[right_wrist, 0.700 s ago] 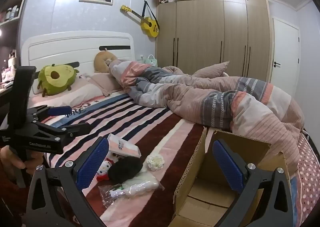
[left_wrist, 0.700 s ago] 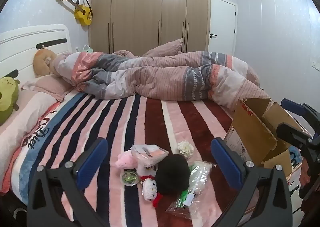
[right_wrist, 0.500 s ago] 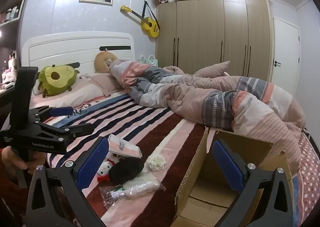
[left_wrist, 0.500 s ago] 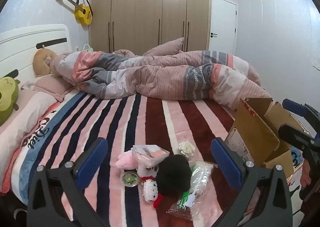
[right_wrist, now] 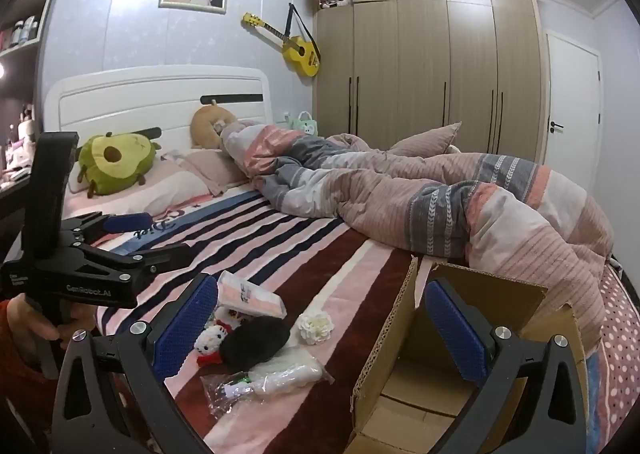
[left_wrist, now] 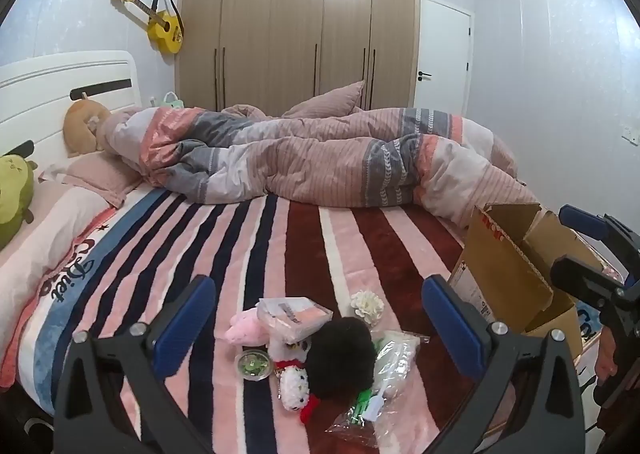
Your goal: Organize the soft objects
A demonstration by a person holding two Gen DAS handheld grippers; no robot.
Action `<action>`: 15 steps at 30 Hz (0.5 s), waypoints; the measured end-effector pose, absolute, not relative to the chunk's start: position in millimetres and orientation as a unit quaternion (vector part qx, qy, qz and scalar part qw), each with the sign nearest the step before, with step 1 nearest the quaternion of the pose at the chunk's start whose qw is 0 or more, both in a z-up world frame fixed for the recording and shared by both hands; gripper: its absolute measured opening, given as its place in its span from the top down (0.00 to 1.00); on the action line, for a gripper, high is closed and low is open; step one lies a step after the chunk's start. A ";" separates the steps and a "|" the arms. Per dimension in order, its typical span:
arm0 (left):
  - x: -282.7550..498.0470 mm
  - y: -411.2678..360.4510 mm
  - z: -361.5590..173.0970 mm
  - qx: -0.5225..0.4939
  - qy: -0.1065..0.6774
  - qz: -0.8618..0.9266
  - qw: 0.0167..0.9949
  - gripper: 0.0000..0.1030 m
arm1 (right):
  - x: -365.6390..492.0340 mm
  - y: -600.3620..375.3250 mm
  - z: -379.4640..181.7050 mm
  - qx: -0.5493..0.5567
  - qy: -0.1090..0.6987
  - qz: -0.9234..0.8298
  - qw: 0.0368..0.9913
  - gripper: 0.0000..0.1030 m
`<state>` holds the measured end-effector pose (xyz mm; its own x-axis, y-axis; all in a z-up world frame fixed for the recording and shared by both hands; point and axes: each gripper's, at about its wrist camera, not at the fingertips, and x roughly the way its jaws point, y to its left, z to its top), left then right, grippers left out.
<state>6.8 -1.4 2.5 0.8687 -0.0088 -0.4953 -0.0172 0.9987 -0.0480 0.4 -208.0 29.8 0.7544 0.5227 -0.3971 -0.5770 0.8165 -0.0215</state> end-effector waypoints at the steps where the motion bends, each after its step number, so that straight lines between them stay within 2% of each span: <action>1: 6.8 -1.9 2.3 -0.026 0.256 0.004 0.966 0.00 | 0.2 -208.4 30.3 -0.073 0.188 0.293 0.935 0.00; 15: 8.2 1.8 7.1 -0.030 0.253 0.007 0.967 0.00 | -3.7 -207.8 35.3 -0.068 0.181 0.294 0.936 0.00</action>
<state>8.2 1.8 7.1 0.8719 -0.0022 -0.4897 -0.0280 0.9981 -0.0543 -3.7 -207.8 35.3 0.7620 0.5257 -0.3782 -0.5749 0.8179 -0.0212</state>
